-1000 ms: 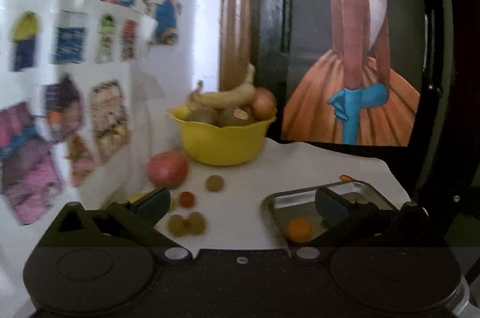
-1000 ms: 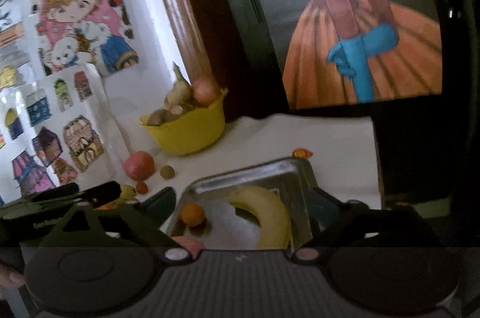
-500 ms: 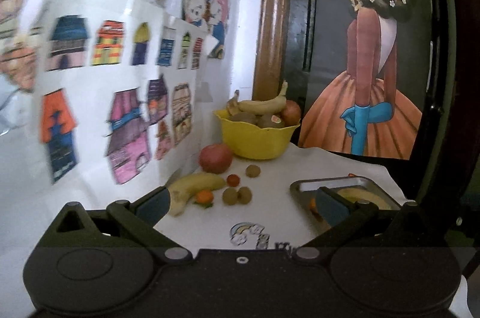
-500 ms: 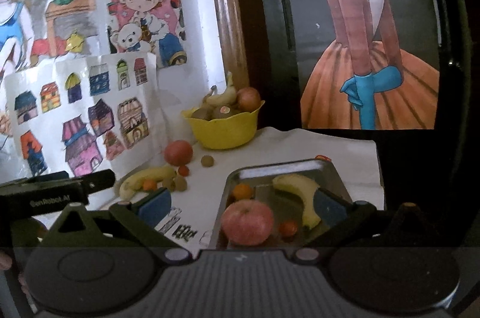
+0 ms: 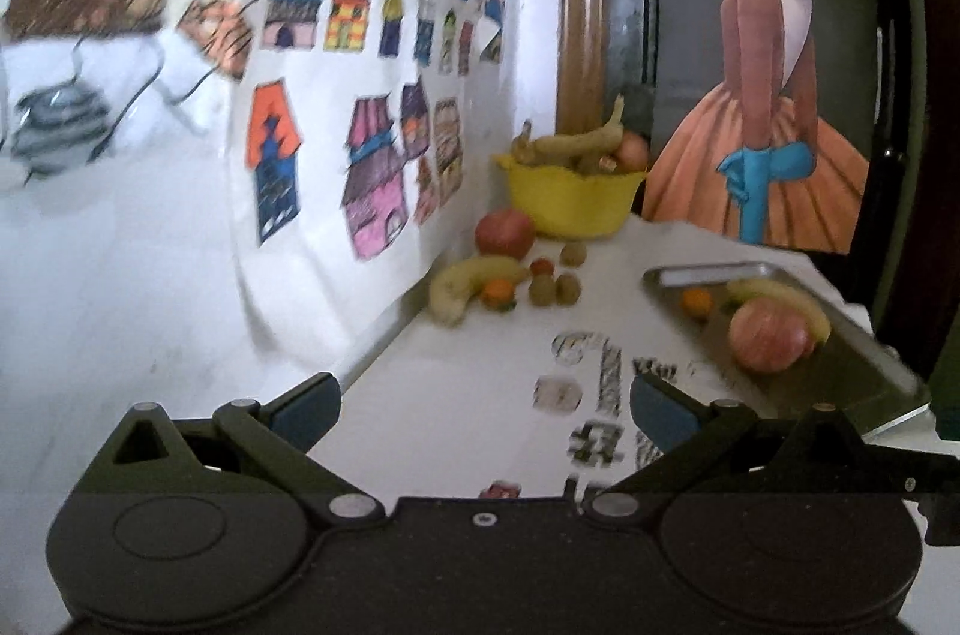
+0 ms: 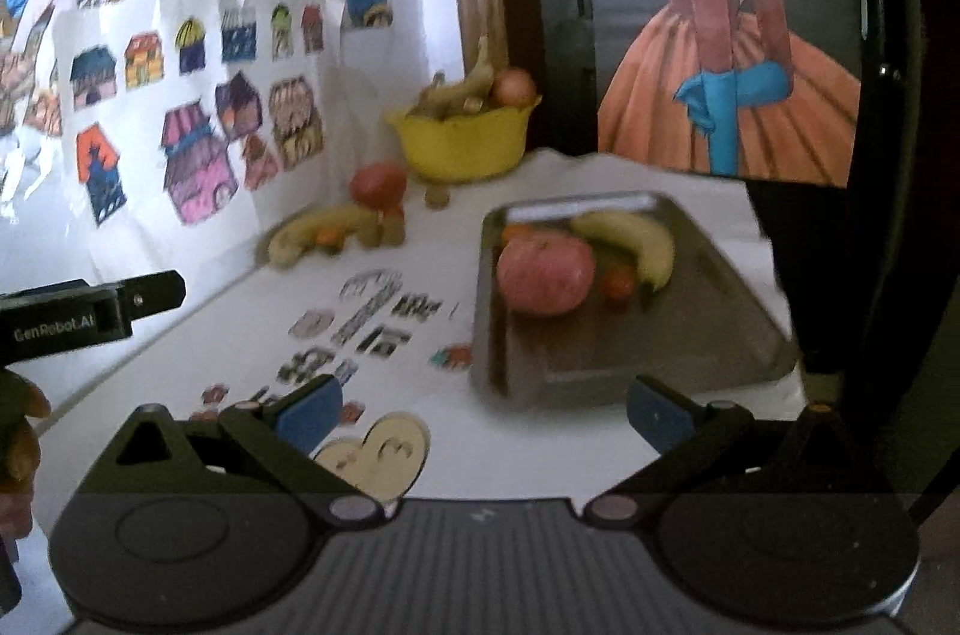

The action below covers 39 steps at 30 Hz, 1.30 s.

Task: Organize fruits
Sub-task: 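Withdraw both tools and move them back toward the remaining fruit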

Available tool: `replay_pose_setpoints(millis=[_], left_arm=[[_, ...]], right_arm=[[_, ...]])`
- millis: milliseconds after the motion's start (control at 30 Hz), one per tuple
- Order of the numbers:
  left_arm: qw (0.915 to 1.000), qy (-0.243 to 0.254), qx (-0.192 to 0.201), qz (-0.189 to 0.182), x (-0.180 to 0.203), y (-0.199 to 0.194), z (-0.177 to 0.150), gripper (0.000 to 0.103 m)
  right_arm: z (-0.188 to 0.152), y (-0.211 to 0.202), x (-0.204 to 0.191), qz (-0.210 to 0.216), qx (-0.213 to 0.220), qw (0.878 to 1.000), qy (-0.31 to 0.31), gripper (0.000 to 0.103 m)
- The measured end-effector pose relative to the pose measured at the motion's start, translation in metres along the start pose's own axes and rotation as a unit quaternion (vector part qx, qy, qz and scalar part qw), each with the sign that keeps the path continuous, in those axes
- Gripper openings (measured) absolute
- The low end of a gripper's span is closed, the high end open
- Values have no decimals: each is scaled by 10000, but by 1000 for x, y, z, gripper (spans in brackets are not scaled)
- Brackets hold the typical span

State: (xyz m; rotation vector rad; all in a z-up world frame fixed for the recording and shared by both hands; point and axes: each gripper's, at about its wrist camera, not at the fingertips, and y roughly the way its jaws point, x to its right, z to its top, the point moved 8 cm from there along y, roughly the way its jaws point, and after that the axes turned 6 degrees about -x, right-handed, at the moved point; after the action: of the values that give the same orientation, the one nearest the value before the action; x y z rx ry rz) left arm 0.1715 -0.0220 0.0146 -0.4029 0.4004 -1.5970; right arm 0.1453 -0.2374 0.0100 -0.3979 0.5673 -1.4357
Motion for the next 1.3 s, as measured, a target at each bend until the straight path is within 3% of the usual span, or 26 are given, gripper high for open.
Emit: replay_pose_setpoints(millis=[333,500,600,833,1300], left_arm=[[9996,39,-145,243,-26,-1,-9,102],[9992,24,-157,356,-40,8,-2,102],[9994,65,-128,324,-42,17,2,102],[9992,377,-60,122,-25,43,13,102],[9931,1164,35,-112,12,115,54,102]], right_arm=[[-10,5,-37,221,-256,9993,-173,103],[0,13,-57,708,-461,9964,-96,103],[15,20,-66,1051,-528,9931,28,103],[63,53,-67,923,-195,9935,-630,103],[124,138,-47,1236,-429,9847,-1151,103]])
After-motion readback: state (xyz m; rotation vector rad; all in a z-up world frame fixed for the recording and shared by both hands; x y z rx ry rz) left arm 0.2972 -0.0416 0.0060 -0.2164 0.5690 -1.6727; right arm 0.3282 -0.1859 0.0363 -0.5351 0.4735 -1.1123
